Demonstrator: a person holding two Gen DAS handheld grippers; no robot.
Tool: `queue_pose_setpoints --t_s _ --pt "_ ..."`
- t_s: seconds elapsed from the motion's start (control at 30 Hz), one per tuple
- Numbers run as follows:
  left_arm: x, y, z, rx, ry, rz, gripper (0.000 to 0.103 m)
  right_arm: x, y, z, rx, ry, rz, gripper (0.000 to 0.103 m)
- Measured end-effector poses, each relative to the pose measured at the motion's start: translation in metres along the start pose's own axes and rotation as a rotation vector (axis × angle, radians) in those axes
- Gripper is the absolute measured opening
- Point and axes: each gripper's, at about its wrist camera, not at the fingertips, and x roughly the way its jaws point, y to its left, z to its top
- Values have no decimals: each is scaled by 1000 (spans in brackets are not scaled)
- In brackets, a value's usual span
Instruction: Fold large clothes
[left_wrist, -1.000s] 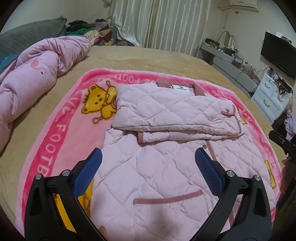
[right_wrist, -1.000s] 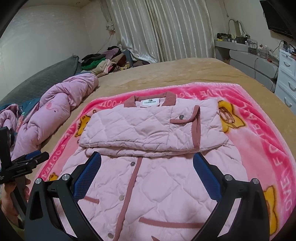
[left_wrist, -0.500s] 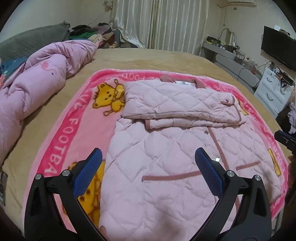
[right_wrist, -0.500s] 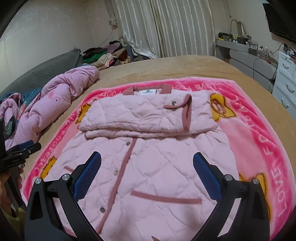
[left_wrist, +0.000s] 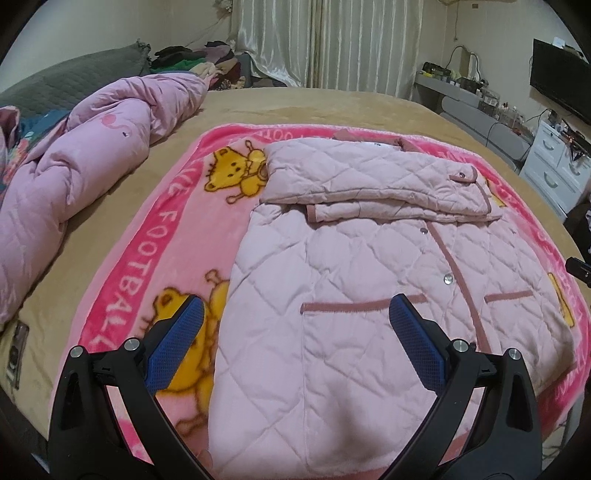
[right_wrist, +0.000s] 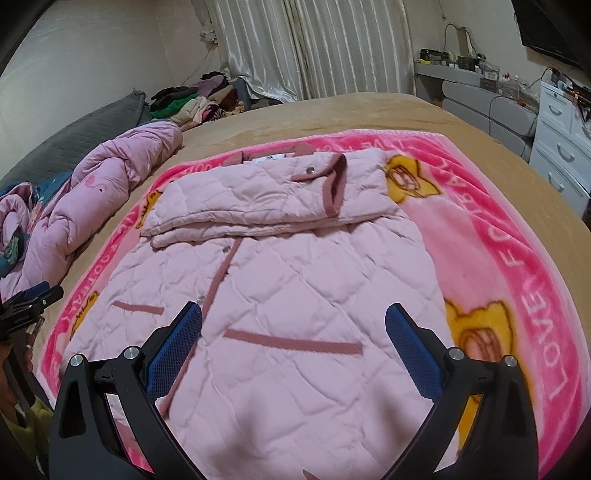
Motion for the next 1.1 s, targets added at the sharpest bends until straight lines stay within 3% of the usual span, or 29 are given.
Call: queue_pose_setpoints --t_s 0.63,1.1 --pt "-12 -2 -41 -6 26 18 94 -15 -12 -42 -4 44 -29 99" --pt "11 24 -79 -44 111 48 94 -4 -34 -85 19 154 -97 99"
